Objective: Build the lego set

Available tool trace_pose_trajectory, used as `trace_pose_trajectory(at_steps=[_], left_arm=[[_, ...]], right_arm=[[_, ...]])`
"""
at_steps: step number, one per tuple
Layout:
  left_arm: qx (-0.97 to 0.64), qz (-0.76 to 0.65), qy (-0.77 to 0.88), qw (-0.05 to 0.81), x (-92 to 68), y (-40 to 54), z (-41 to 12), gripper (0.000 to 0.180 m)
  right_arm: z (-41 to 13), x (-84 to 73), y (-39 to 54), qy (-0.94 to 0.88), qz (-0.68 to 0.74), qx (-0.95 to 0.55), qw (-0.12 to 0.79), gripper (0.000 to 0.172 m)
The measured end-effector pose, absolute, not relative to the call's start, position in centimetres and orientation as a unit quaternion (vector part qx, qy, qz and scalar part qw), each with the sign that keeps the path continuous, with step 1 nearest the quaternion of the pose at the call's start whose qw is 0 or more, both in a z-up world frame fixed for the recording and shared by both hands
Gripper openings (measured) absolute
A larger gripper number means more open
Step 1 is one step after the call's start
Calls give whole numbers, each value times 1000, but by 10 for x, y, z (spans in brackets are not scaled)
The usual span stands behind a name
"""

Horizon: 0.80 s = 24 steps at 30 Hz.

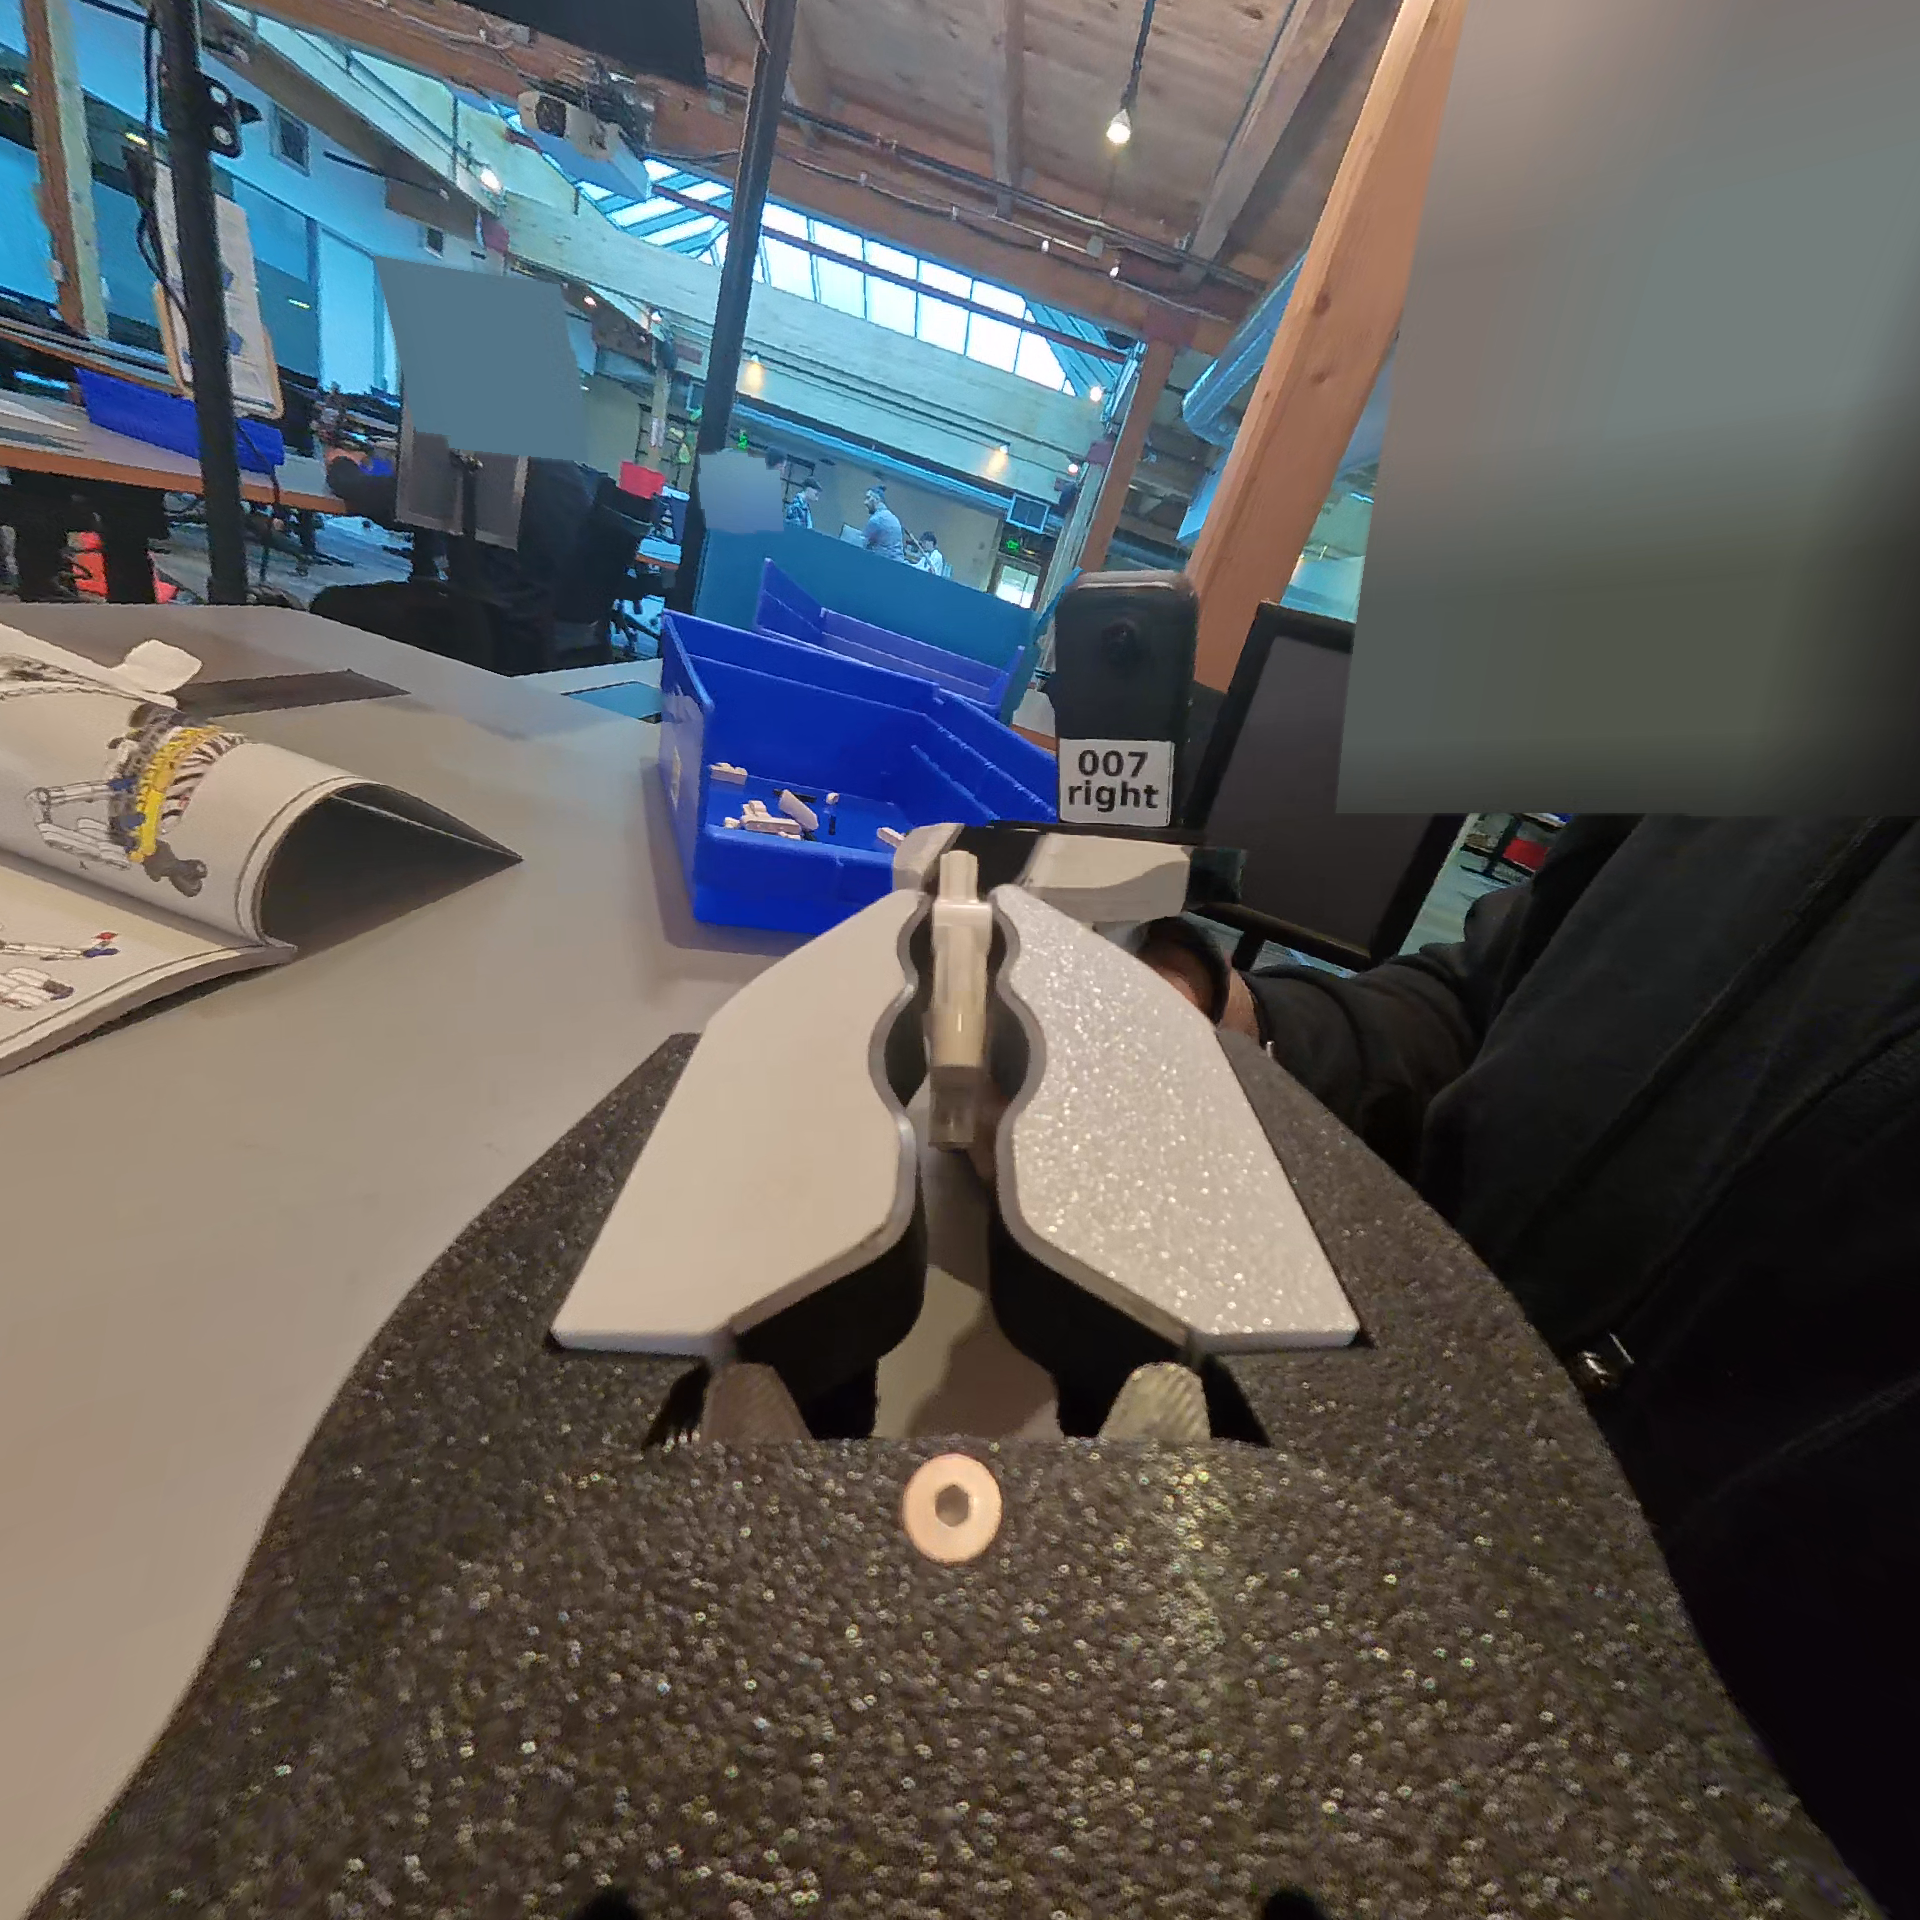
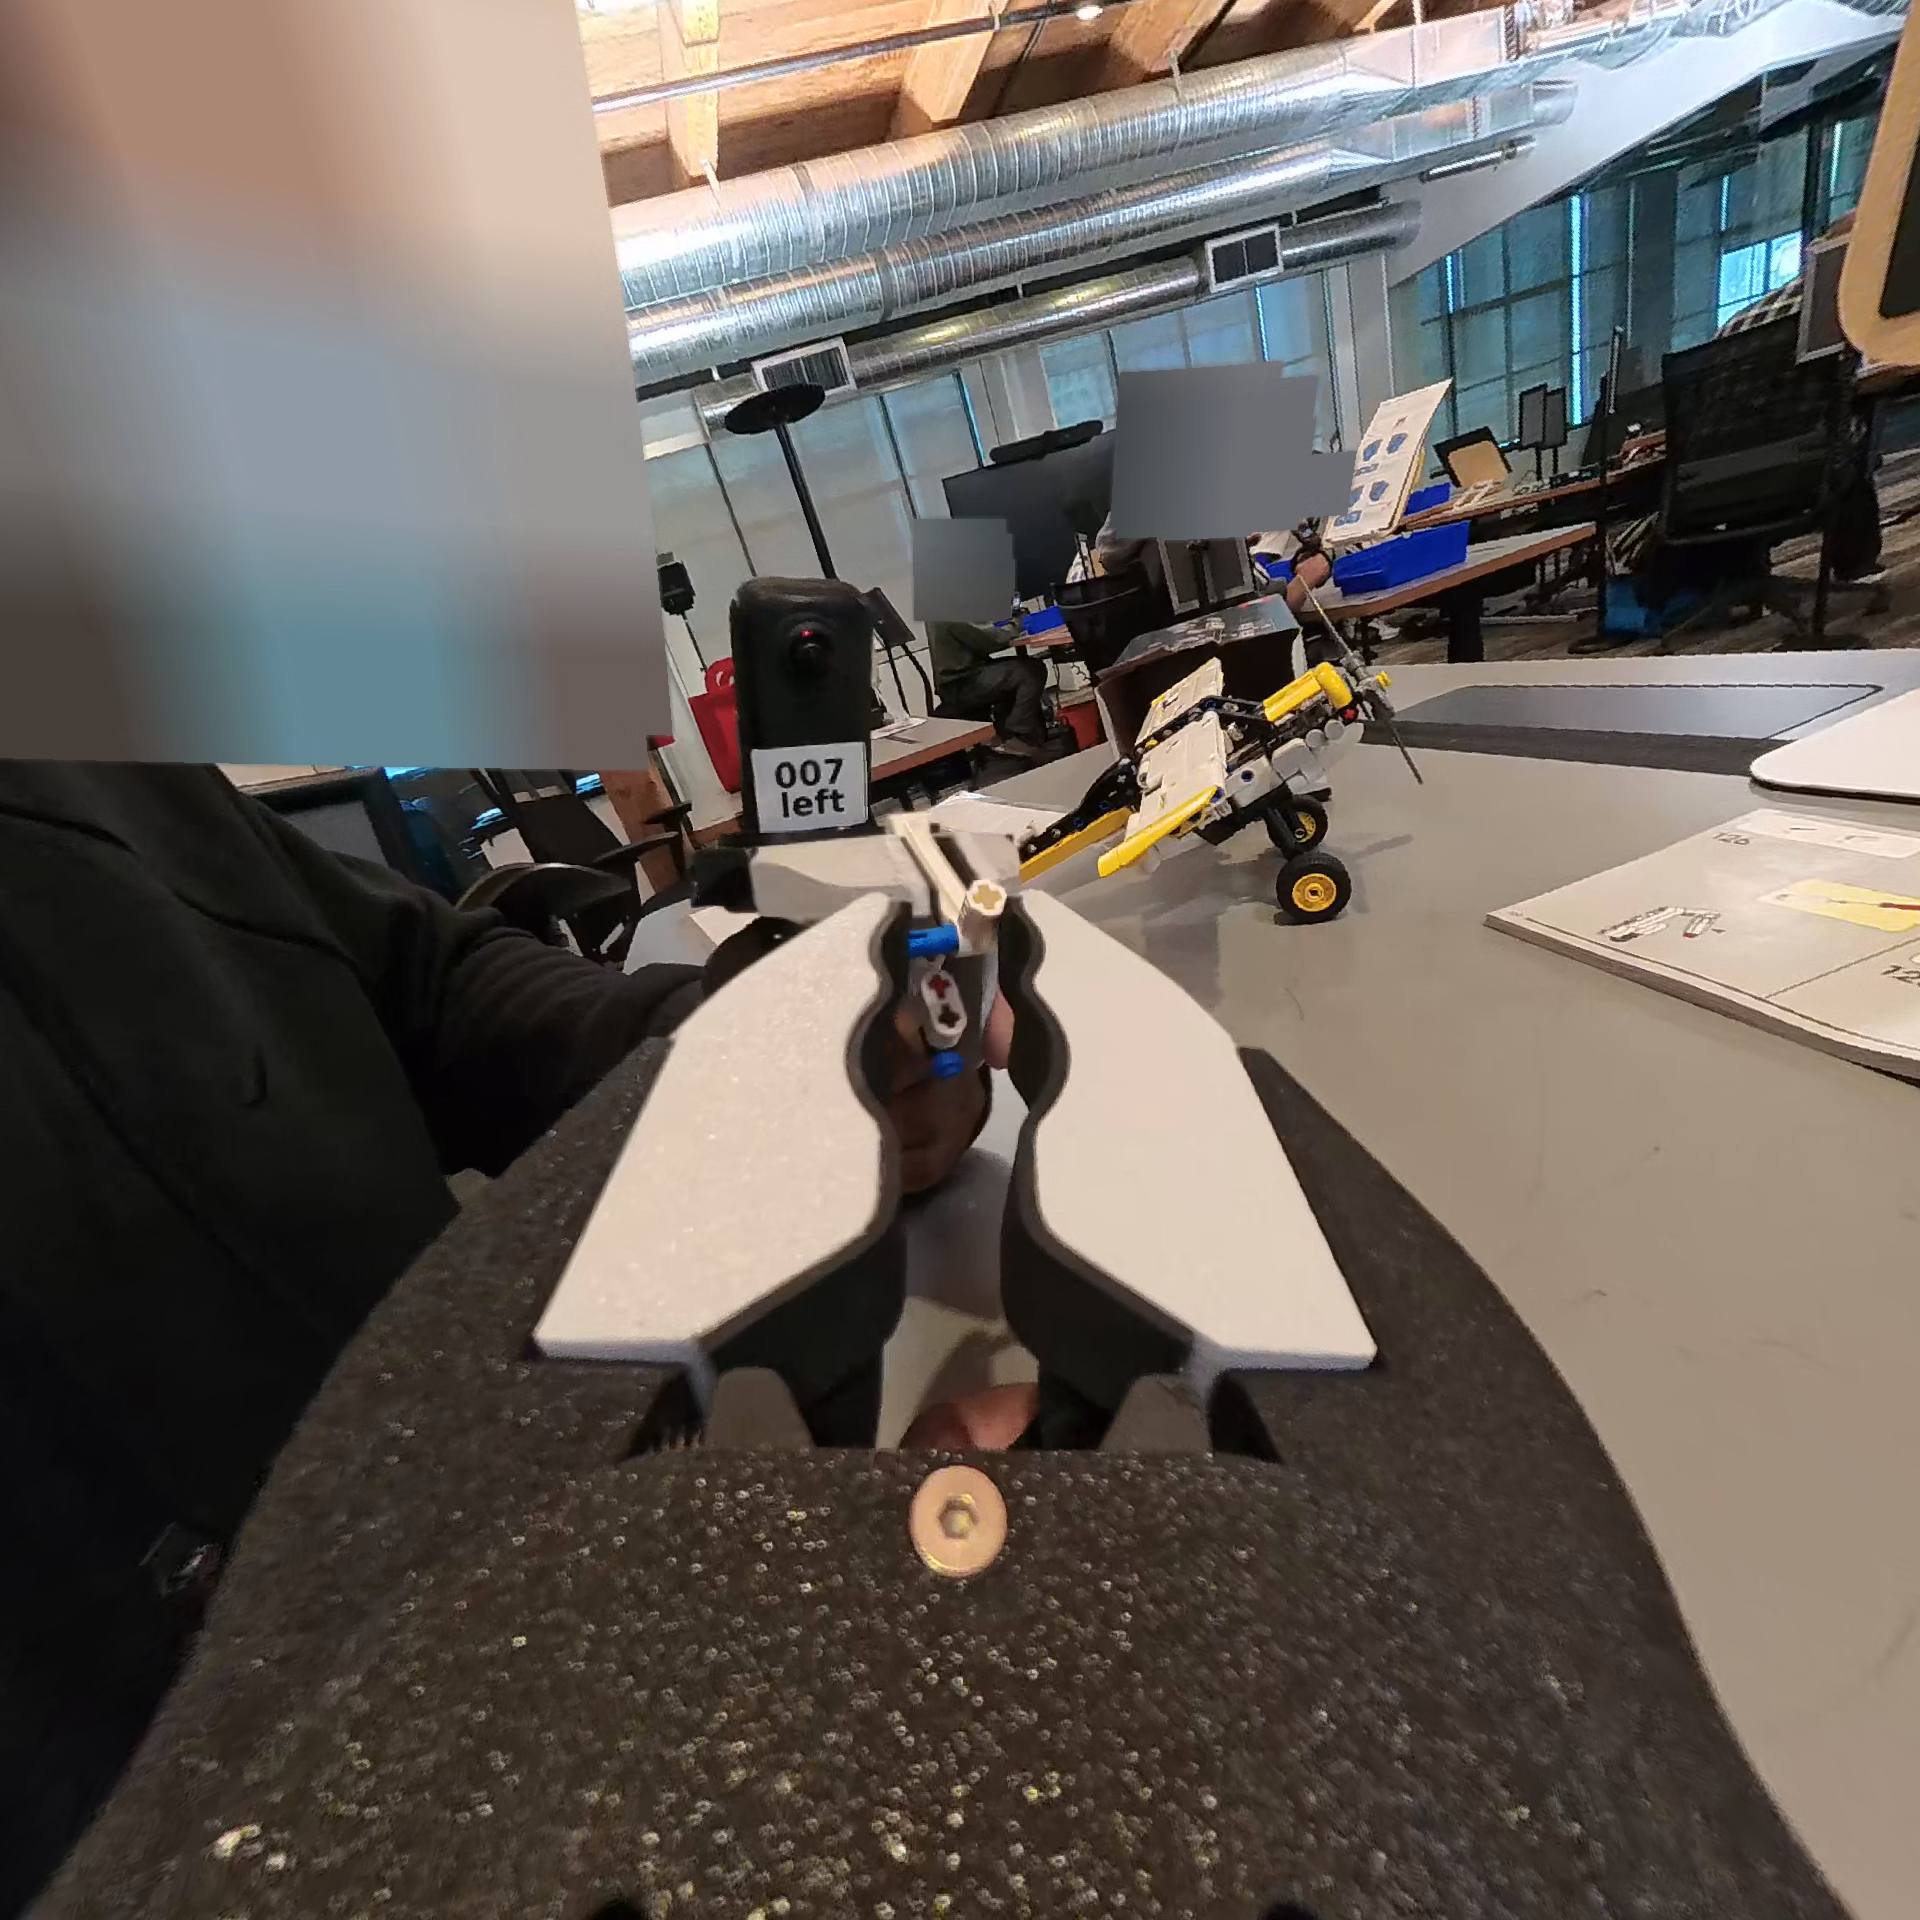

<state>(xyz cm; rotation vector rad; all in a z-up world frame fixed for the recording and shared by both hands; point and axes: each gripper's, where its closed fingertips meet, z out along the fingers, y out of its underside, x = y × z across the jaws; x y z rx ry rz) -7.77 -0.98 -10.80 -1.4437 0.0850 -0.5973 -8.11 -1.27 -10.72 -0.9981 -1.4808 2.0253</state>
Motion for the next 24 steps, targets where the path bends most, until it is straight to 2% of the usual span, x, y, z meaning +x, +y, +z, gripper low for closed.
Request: trace_pose_trajectory(at_steps=[11, 14, 24], left_arm=[[-659, -249, 32, 709, -87, -6, -110, 8], [-676, -235, 20, 698, -96, -4, -115, 8], [-757, -129, 55, 638, -104, 6, -143, 8]], right_arm=[[-108, -84, -8, -524, 732, -389, 196, 19], [-110, -84, -3, -535, 715, -397, 212, 31], [-128, -84, 24, -621, 597, -424, 280, 32]])
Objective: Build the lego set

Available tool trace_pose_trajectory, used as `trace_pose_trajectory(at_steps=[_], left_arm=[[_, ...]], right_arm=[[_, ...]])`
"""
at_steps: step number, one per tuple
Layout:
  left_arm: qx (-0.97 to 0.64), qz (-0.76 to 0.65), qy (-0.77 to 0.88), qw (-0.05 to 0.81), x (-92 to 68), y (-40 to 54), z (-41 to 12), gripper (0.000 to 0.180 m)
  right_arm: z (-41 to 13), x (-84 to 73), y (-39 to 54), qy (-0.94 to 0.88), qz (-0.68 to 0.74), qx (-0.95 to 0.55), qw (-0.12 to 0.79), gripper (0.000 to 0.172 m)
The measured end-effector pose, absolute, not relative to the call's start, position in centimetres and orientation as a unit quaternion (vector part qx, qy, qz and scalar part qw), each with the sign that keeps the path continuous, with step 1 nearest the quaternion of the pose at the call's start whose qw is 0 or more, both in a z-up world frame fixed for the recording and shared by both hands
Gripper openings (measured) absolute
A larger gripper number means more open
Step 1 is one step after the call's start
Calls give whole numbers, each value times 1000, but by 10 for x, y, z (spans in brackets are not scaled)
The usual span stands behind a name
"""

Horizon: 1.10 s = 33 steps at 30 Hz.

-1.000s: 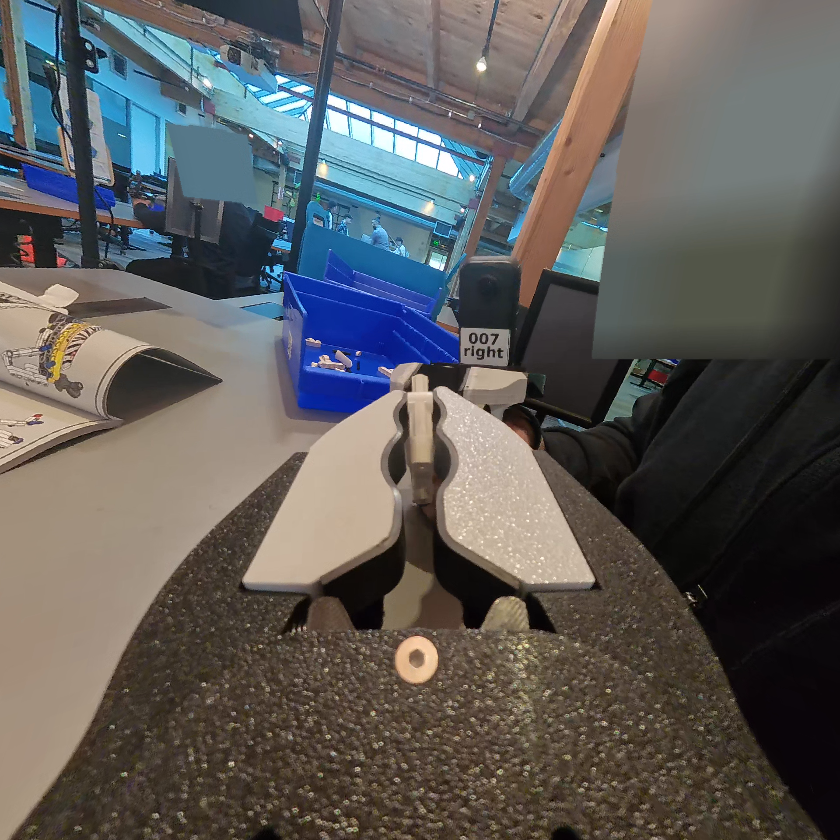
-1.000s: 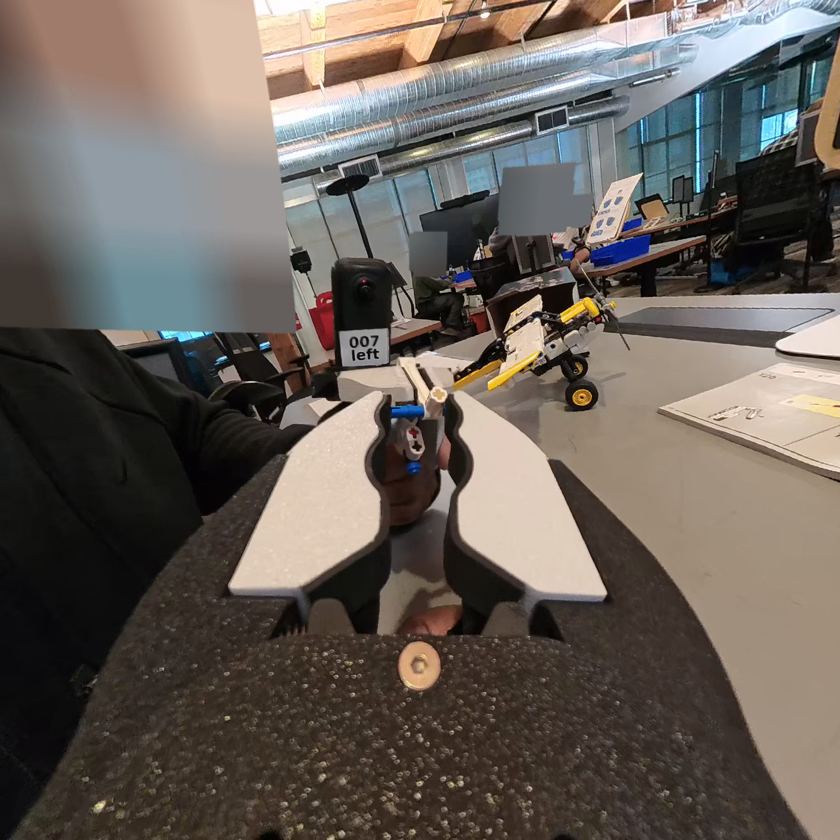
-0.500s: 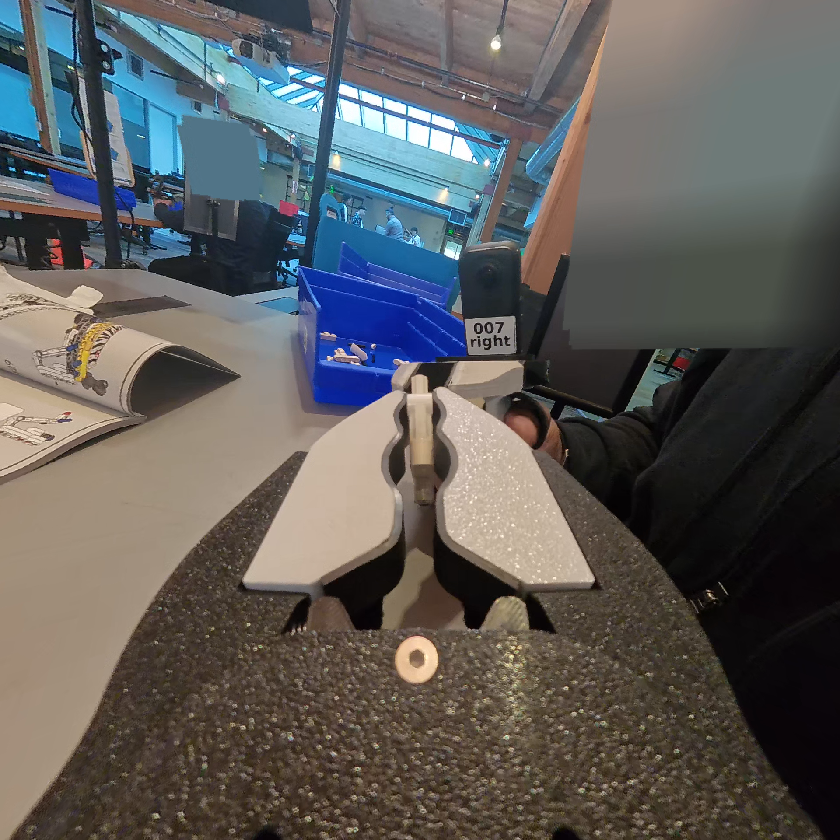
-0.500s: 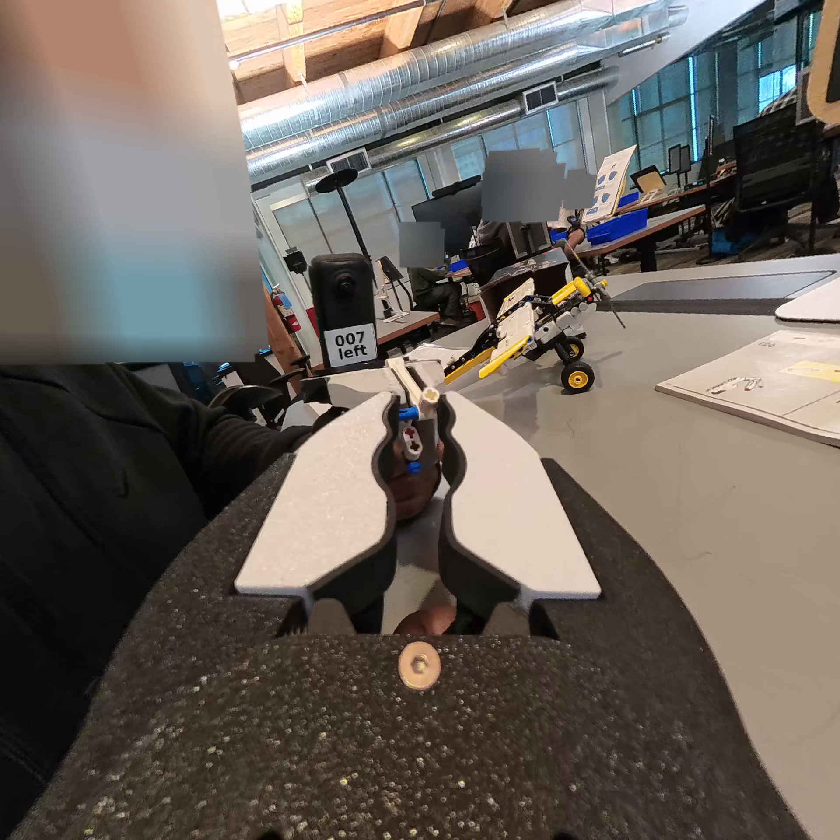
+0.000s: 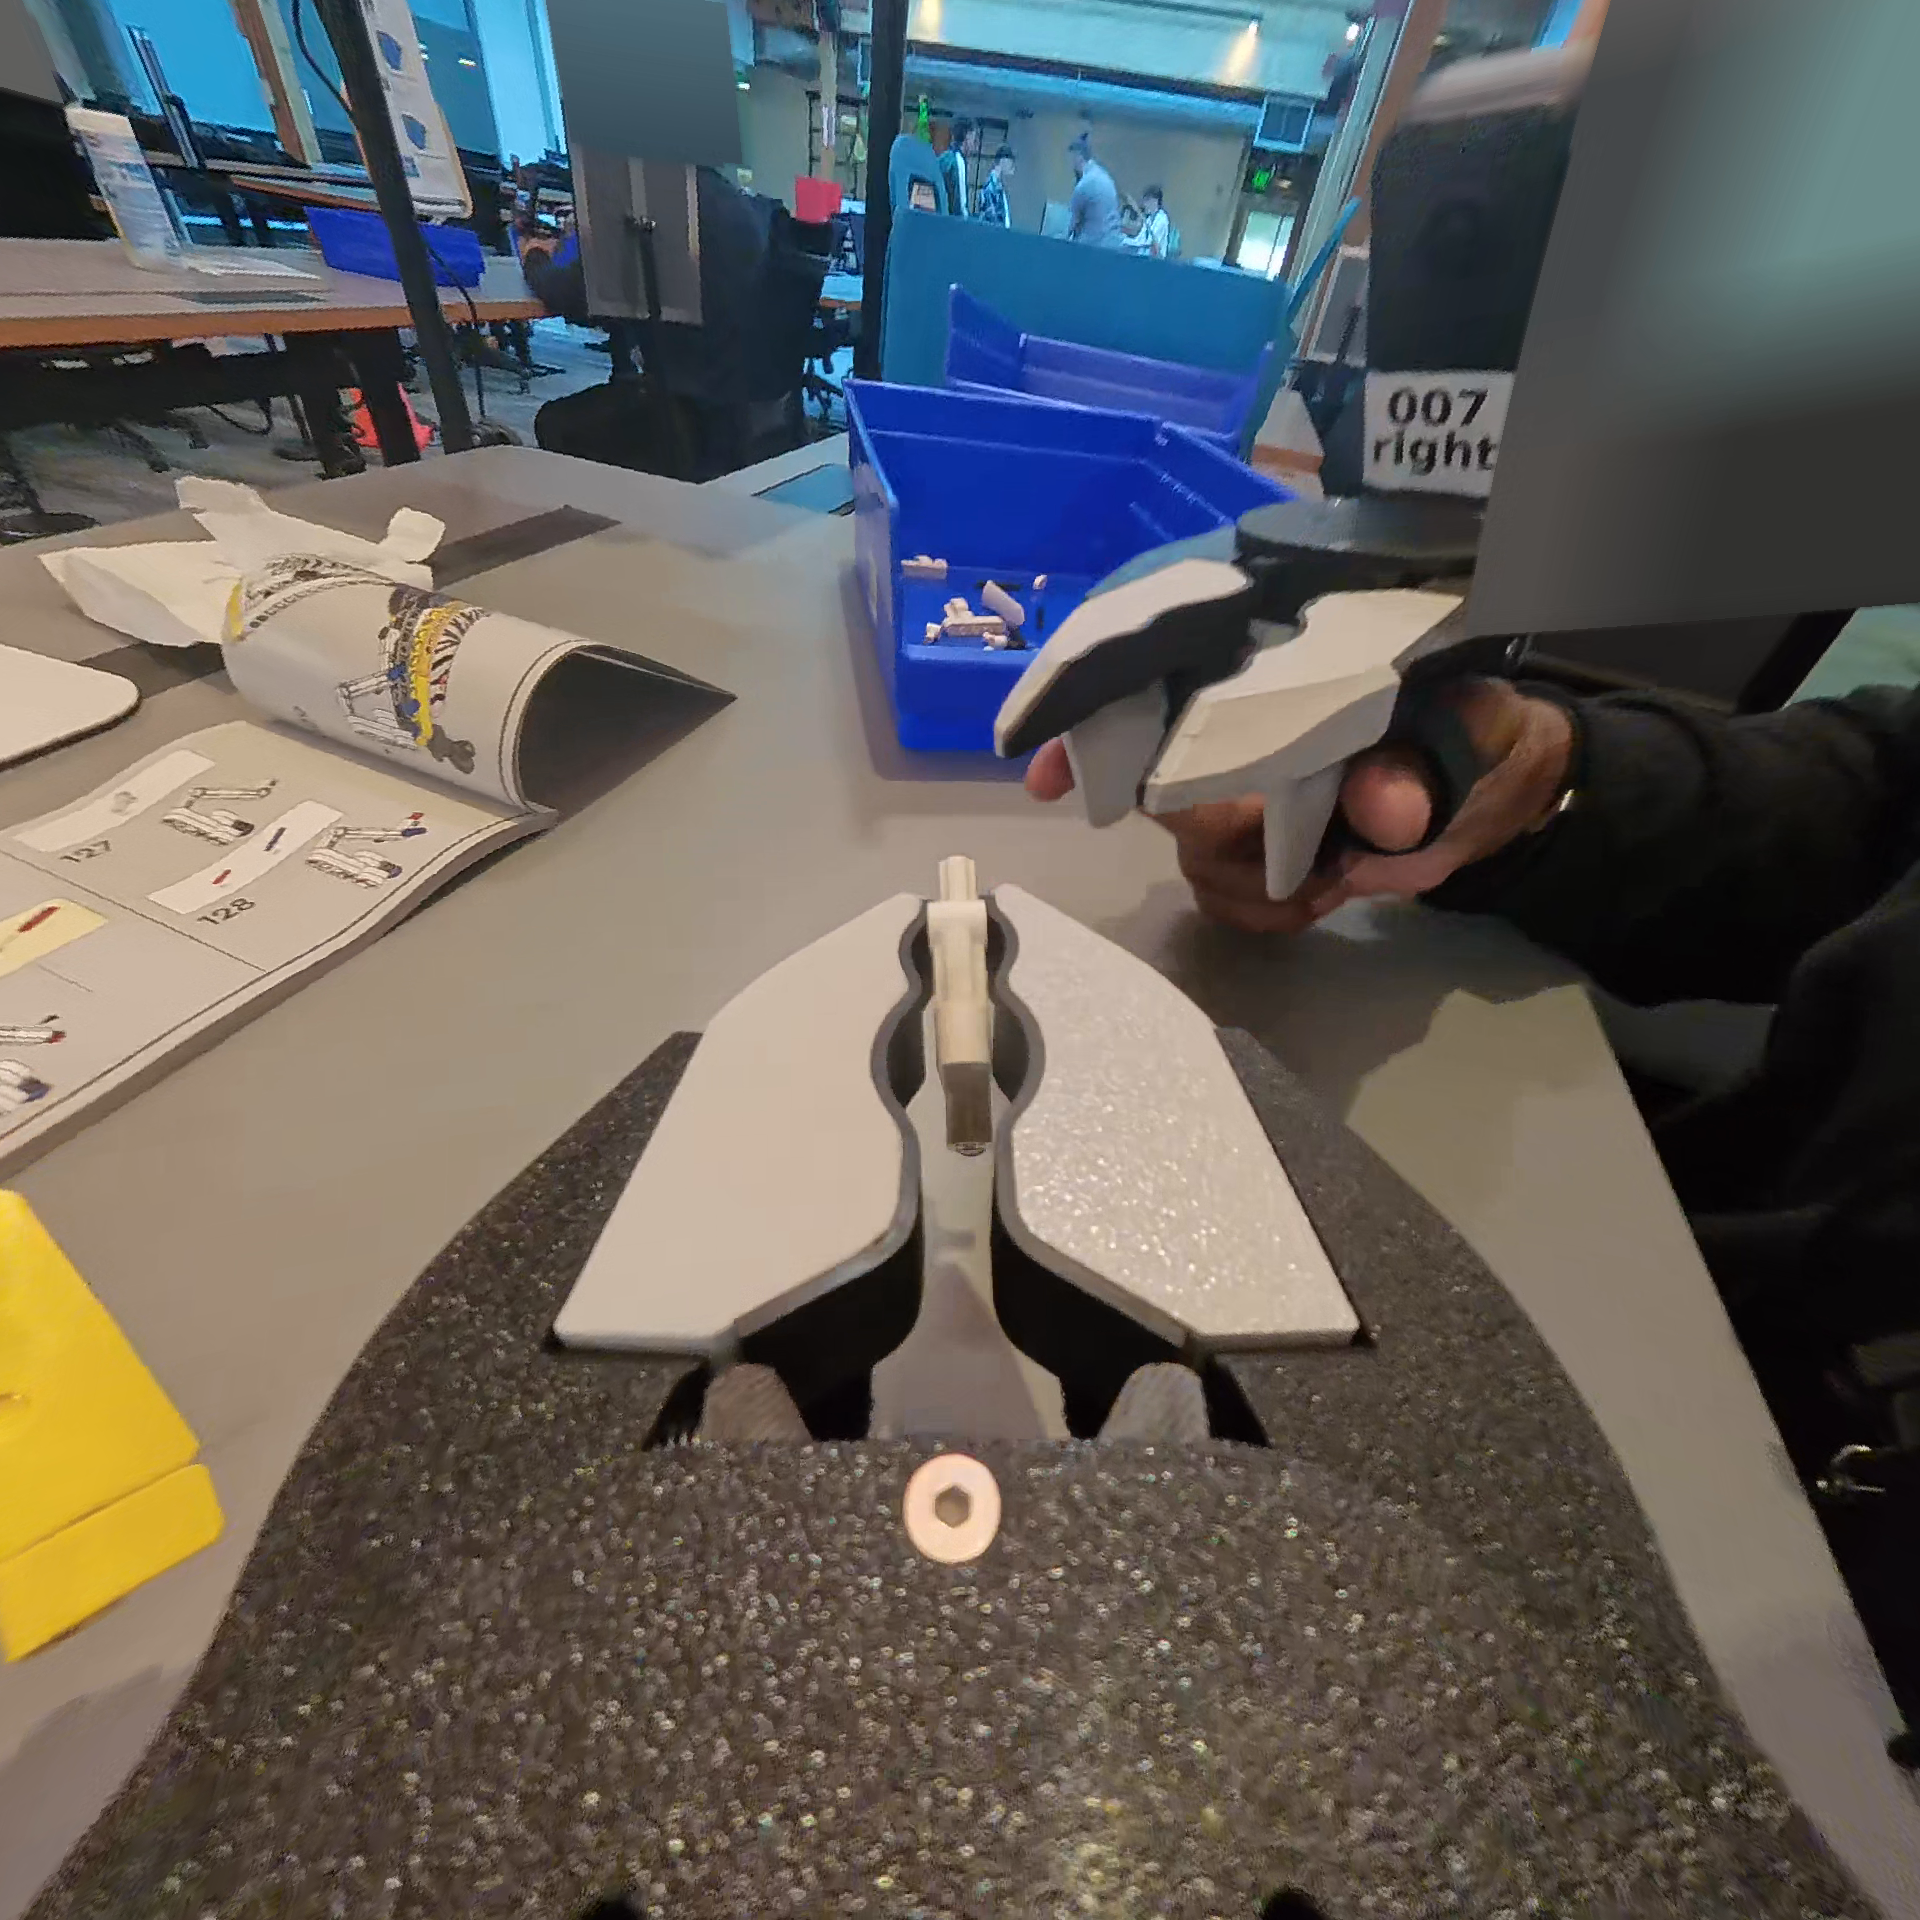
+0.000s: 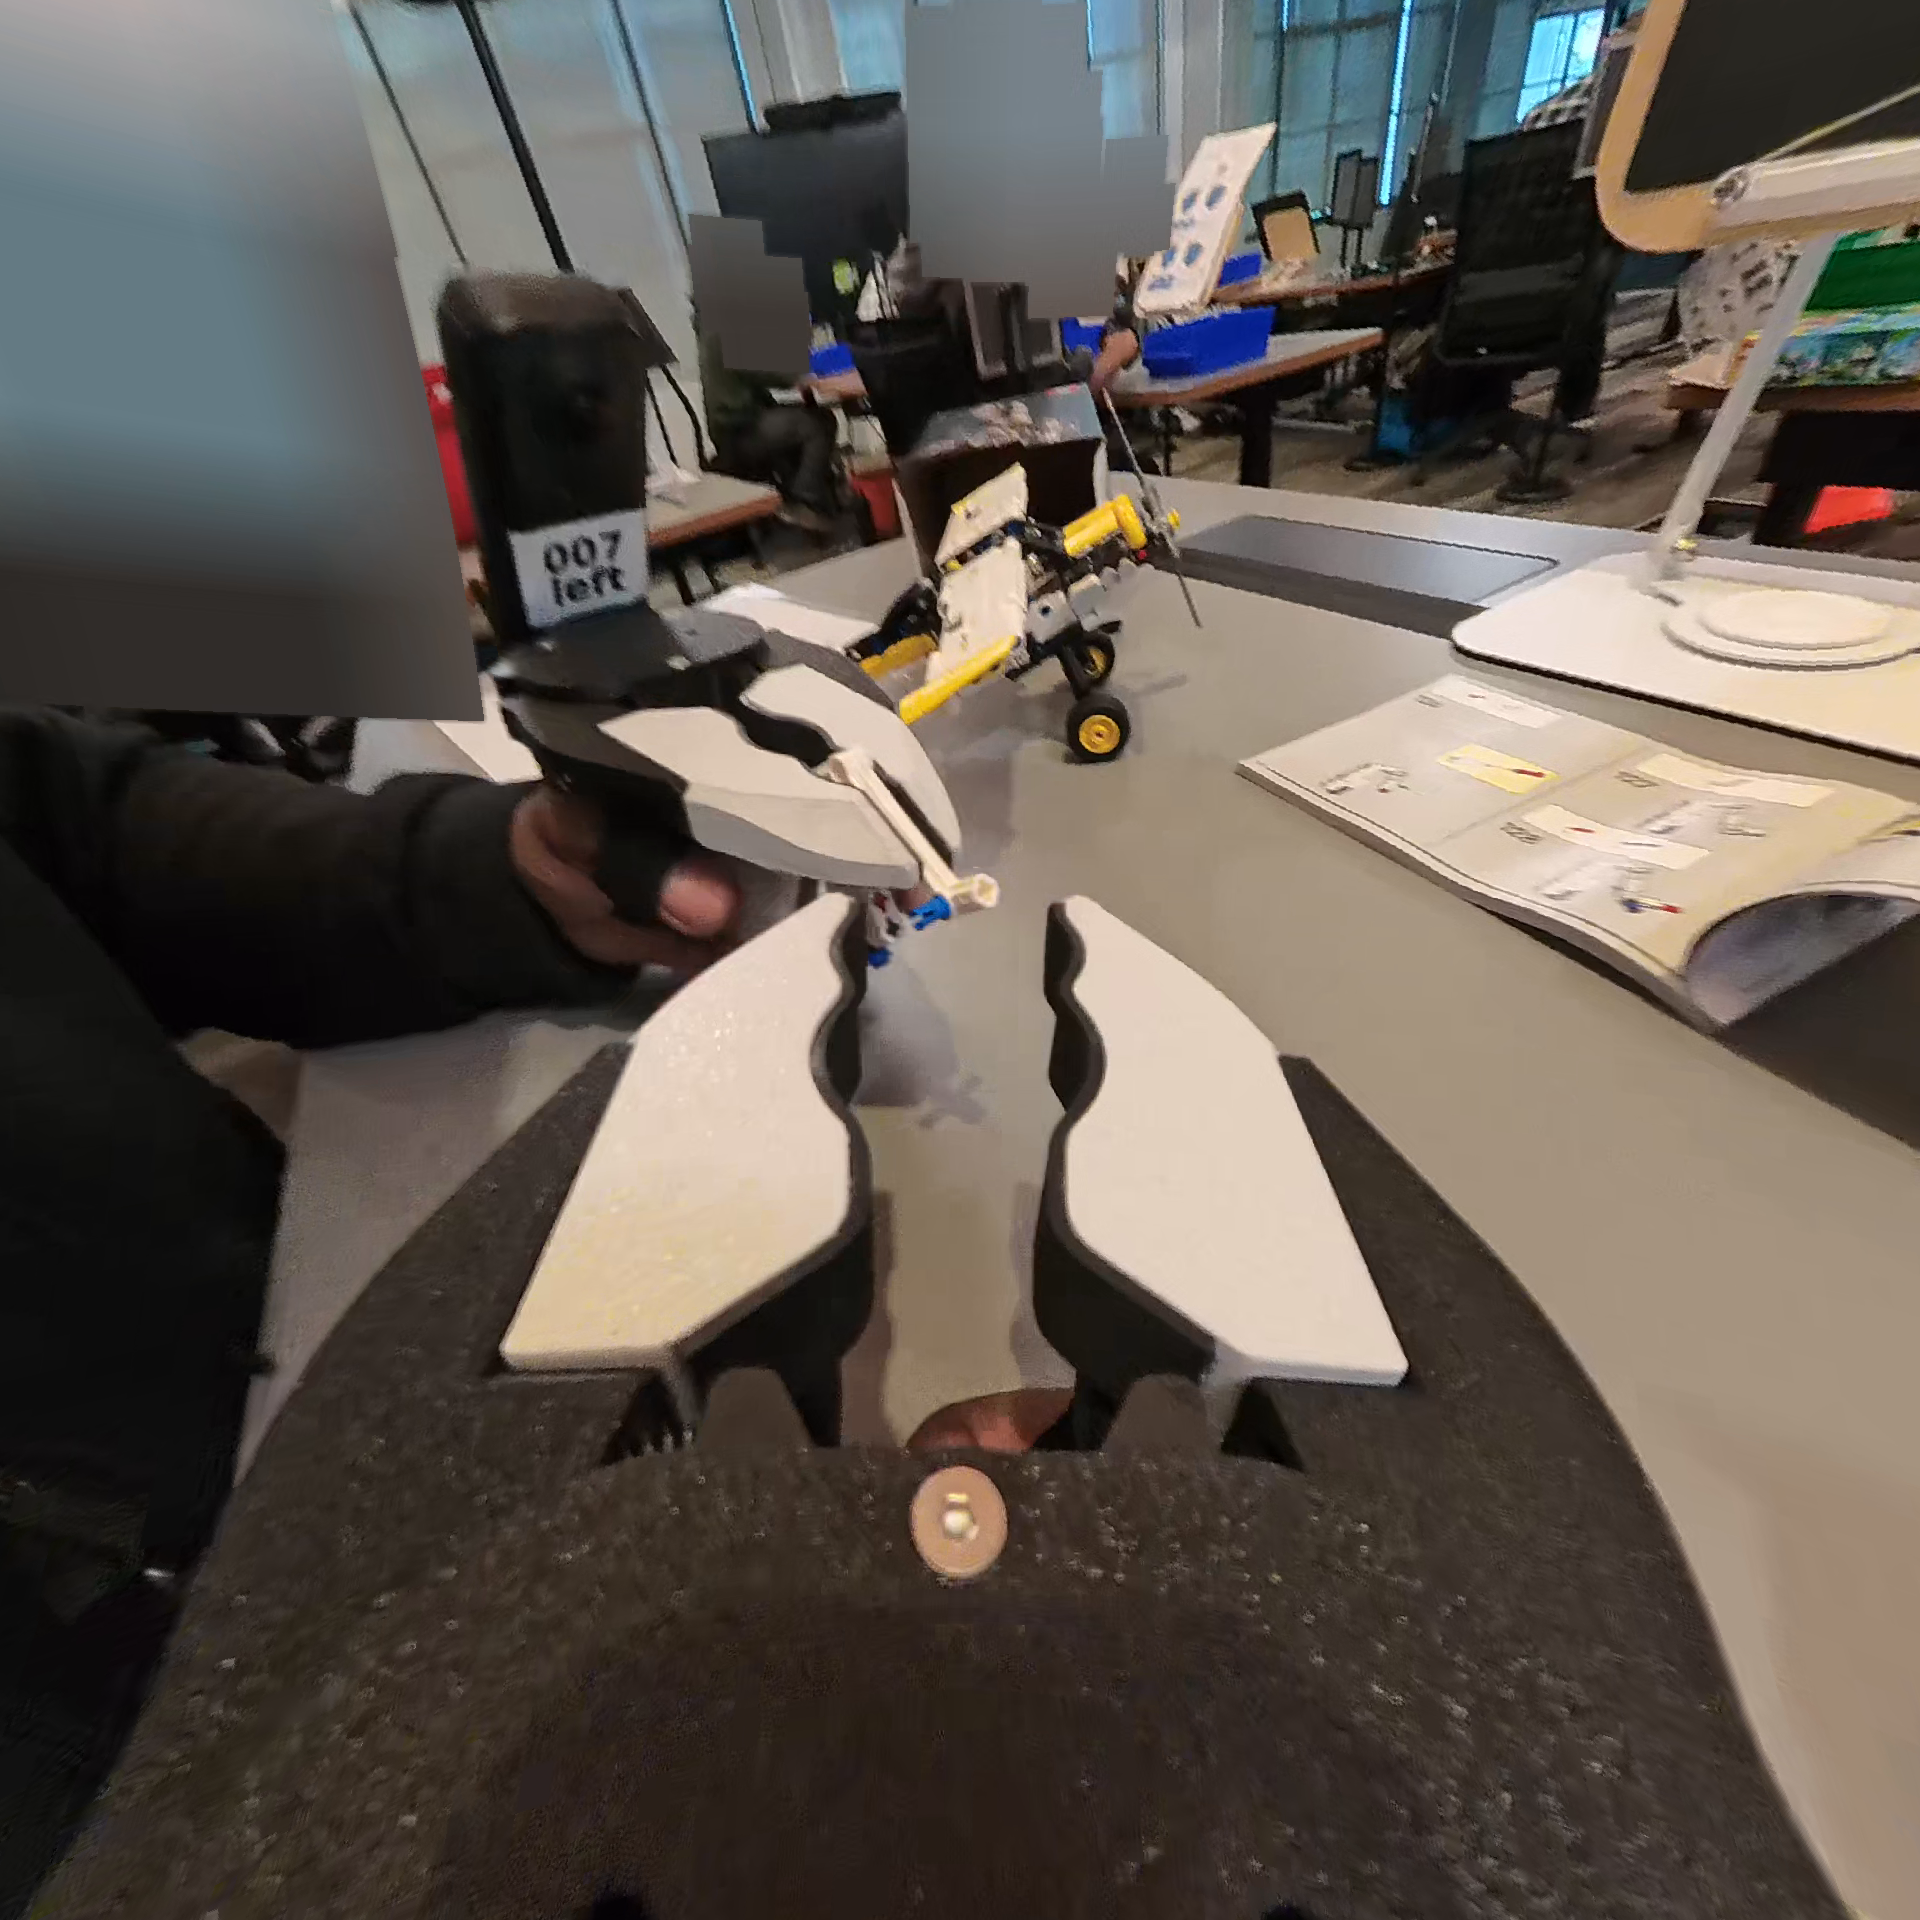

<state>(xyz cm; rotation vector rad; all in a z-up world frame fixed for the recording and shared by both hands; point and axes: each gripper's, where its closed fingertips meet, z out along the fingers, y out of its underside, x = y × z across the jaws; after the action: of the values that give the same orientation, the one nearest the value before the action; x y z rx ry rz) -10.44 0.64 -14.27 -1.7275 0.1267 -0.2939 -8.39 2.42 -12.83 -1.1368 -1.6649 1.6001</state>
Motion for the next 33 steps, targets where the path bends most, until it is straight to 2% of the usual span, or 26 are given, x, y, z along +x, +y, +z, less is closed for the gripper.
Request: trace_pose_trajectory(at_steps=[7, 20, 33], left_arm=[[-754, -90, 62, 647, -103, 23, -138, 8], [-722, -93, -49, 684, -121, 78, -128, 8], [-785, -64, 63, 612, -105, 63, -153, 8]], right_arm=[[-141, -91, 54, -688, 499, -416, 324, 33], [-149, -100, 73, -694, 517, -399, 303, 33], [-160, -104, 87, -692, 497, -411, 324, 31]])
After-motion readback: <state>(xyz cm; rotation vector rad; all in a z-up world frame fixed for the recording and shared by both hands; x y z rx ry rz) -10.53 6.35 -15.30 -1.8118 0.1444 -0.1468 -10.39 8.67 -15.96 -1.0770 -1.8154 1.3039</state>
